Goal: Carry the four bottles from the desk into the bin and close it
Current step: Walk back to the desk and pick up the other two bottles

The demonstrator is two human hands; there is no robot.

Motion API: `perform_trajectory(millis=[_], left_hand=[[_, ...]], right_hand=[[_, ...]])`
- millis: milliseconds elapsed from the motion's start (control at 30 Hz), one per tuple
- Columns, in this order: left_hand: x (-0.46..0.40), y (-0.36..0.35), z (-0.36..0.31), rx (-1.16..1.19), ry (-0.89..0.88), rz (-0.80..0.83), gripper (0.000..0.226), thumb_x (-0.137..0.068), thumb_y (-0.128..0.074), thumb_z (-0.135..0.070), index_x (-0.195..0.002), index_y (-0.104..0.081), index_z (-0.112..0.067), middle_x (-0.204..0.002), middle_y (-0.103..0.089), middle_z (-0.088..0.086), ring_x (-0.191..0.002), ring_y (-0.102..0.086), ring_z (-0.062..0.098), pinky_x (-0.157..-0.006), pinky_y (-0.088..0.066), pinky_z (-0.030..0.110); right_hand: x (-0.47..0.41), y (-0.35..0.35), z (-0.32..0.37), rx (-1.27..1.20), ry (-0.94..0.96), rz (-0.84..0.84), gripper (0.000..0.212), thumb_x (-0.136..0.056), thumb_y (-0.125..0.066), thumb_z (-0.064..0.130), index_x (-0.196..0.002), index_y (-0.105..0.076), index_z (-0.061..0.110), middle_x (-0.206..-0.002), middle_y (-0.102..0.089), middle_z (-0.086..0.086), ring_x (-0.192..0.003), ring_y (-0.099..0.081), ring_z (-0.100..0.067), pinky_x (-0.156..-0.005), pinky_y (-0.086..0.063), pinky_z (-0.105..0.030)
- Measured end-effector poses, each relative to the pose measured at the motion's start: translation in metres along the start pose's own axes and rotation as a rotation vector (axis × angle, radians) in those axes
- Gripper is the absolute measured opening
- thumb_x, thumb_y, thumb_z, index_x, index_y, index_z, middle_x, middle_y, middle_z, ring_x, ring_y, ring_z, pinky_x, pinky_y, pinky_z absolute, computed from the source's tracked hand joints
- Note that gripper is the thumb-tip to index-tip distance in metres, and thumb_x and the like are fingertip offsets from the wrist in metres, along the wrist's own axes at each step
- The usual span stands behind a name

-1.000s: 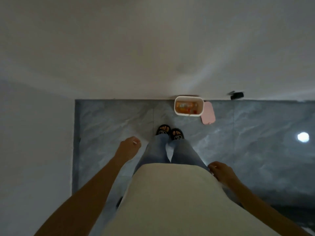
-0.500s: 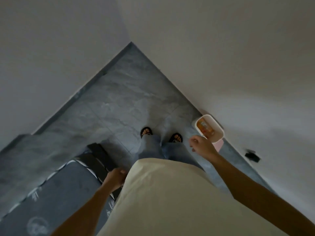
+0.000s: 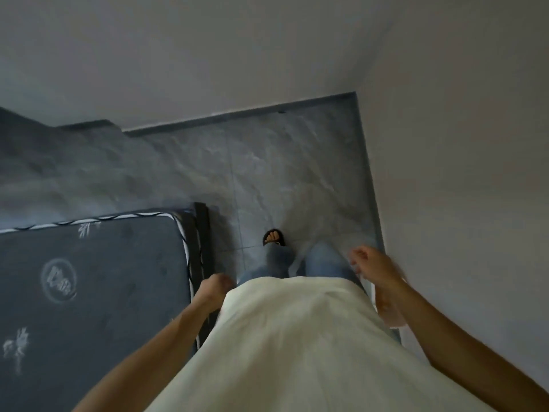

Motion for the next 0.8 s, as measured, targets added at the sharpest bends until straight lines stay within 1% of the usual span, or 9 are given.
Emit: perform_trajectory(millis=[100, 200, 300, 400, 500, 533, 600, 700, 800], left_hand=[[-0.014, 0.034, -0.020, 0.105, -0.046, -0.073, 0.025, -0.098, -0.055, -0.018, -0.105, -0.076, -0.008, -0.110, -0.075, 0.017, -0.102, -0.069, 0.038, -0.084, -0.052, 0.036], [-0.028, 0.067, -0.038, 0.243, -0.054, -0.114, 0.025, -0.101, -0.054, -0.023, -0.108, -0.074, -0.011, -0.105, -0.074, 0.016, -0.096, -0.070, 0.034, -0.090, -0.057, 0.038], [-0.046, 0.099, -0.059, 0.351, -0.092, -0.185, 0.022, -0.099, -0.055, -0.025, -0.097, -0.072, -0.013, -0.097, -0.075, 0.013, -0.087, -0.072, 0.029, -0.083, -0.057, 0.039], [-0.062, 0.123, -0.075, 0.466, -0.083, -0.214, 0.022, -0.098, -0.056, -0.026, -0.104, -0.073, -0.014, -0.098, -0.076, 0.011, -0.089, -0.073, 0.027, -0.089, -0.061, 0.042], [-0.073, 0.138, -0.080, 0.538, -0.002, -0.225, 0.020, -0.097, -0.057, -0.026, -0.106, -0.073, -0.017, -0.098, -0.076, 0.008, -0.087, -0.073, 0.023, -0.089, -0.060, 0.041], [-0.074, 0.140, -0.079, 0.563, 0.039, -0.233, 0.019, -0.096, -0.058, -0.025, -0.104, -0.073, -0.018, -0.098, -0.076, 0.008, -0.087, -0.072, 0.023, -0.089, -0.060, 0.040], [-0.075, 0.141, -0.078, 0.600, 0.112, -0.242, 0.018, -0.094, -0.059, -0.023, -0.103, -0.074, -0.019, -0.099, -0.077, 0.008, -0.092, -0.071, 0.025, -0.087, -0.055, 0.035], [-0.071, 0.132, -0.073, 0.661, 0.223, -0.257, 0.020, -0.094, -0.060, -0.023, -0.103, -0.077, -0.017, -0.106, -0.077, 0.011, -0.103, -0.069, 0.031, -0.087, -0.050, 0.032], [-0.057, 0.111, -0.061, 0.753, 0.336, -0.224, 0.021, -0.097, -0.059, -0.022, -0.104, -0.077, -0.016, -0.108, -0.077, 0.011, -0.101, -0.070, 0.030, -0.083, -0.049, 0.030]], right_hand=[[-0.005, 0.004, 0.013, 0.057, -0.023, 0.008, 0.025, -0.100, -0.054, 0.030, -0.107, -0.070, 0.012, -0.097, -0.076, -0.008, -0.082, -0.073, -0.025, -0.073, -0.056, -0.034], [-0.009, 0.011, 0.027, 0.099, -0.051, 0.051, 0.024, -0.100, -0.055, 0.034, -0.100, -0.073, 0.017, -0.088, -0.075, -0.001, -0.069, -0.068, -0.014, -0.061, -0.051, -0.025], [-0.025, 0.028, 0.044, 0.213, -0.081, 0.072, 0.026, -0.099, -0.056, 0.032, -0.098, -0.074, 0.013, -0.100, -0.076, -0.012, -0.072, -0.066, -0.011, -0.054, -0.046, -0.017], [-0.055, 0.053, 0.078, 0.306, -0.050, 0.085, 0.029, -0.101, -0.054, 0.027, -0.104, -0.073, 0.005, -0.114, -0.072, -0.018, -0.089, -0.068, -0.025, -0.074, -0.048, -0.037], [-0.092, 0.073, 0.124, 0.477, 0.036, 0.171, 0.024, -0.103, -0.050, 0.021, -0.105, -0.073, 0.017, -0.121, -0.069, -0.014, -0.109, -0.063, -0.031, -0.085, -0.043, -0.032], [-0.105, 0.078, 0.141, 0.507, 0.043, 0.176, 0.024, -0.102, -0.051, 0.021, -0.106, -0.074, 0.015, -0.122, -0.069, -0.014, -0.111, -0.064, -0.032, -0.087, -0.044, -0.032], [-0.133, 0.089, 0.183, 0.516, 0.042, 0.172, 0.027, -0.100, -0.053, 0.024, -0.101, -0.074, 0.008, -0.115, -0.073, -0.014, -0.096, -0.068, -0.029, -0.080, -0.052, -0.033], [-0.167, 0.095, 0.256, 0.492, 0.064, 0.178, 0.028, -0.097, -0.056, 0.026, -0.101, -0.073, 0.005, -0.091, -0.073, -0.010, -0.070, -0.065, -0.024, -0.067, -0.054, -0.032], [-0.185, 0.083, 0.337, 0.525, 0.172, 0.207, 0.025, -0.099, -0.052, 0.026, -0.105, -0.069, 0.008, -0.092, -0.072, -0.011, -0.075, -0.067, -0.027, -0.069, -0.055, -0.037]])
Point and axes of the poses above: each hand's wrist, its own x-axis away from the middle knuckle, its own y-axis out of the back of the hand, z = x × y, the point moved 1 cm from there along -x, towards the middle knuckle
